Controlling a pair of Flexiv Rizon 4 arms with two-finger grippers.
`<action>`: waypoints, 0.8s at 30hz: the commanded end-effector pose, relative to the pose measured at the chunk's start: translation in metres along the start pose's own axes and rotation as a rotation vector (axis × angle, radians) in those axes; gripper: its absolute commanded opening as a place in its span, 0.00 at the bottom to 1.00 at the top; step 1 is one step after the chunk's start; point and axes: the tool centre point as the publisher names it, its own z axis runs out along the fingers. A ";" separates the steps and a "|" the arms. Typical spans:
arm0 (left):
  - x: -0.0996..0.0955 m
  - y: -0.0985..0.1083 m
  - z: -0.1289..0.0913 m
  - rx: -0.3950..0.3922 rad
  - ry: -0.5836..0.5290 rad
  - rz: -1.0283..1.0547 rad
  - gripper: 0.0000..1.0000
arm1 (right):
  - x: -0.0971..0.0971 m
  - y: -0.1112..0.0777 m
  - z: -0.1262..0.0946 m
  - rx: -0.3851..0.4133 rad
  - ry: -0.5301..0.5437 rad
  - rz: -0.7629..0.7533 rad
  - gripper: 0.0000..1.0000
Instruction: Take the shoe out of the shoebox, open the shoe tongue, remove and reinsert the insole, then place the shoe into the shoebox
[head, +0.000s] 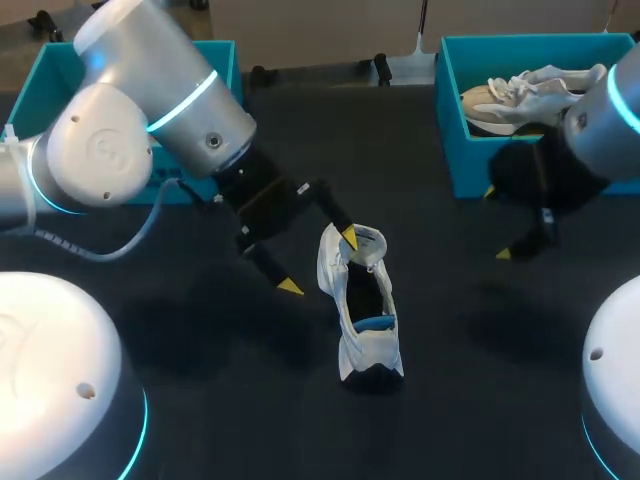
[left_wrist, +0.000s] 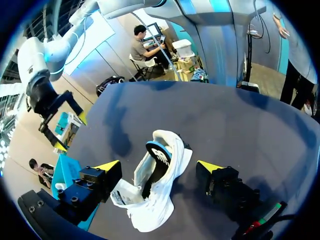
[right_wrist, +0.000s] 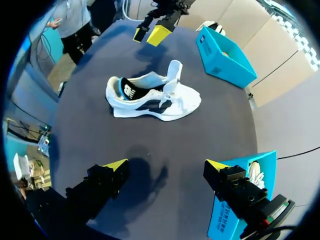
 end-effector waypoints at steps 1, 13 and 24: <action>-0.001 0.000 0.001 -0.003 0.003 0.000 1.00 | 0.000 -0.008 -0.057 -0.022 0.046 -0.014 1.00; 0.005 -0.029 -0.039 0.025 0.189 0.025 1.00 | -0.003 -0.007 -0.073 -0.056 0.085 -0.002 1.00; 0.007 -0.007 -0.033 0.028 0.287 0.044 0.82 | -0.003 -0.007 -0.073 -0.056 0.085 -0.002 1.00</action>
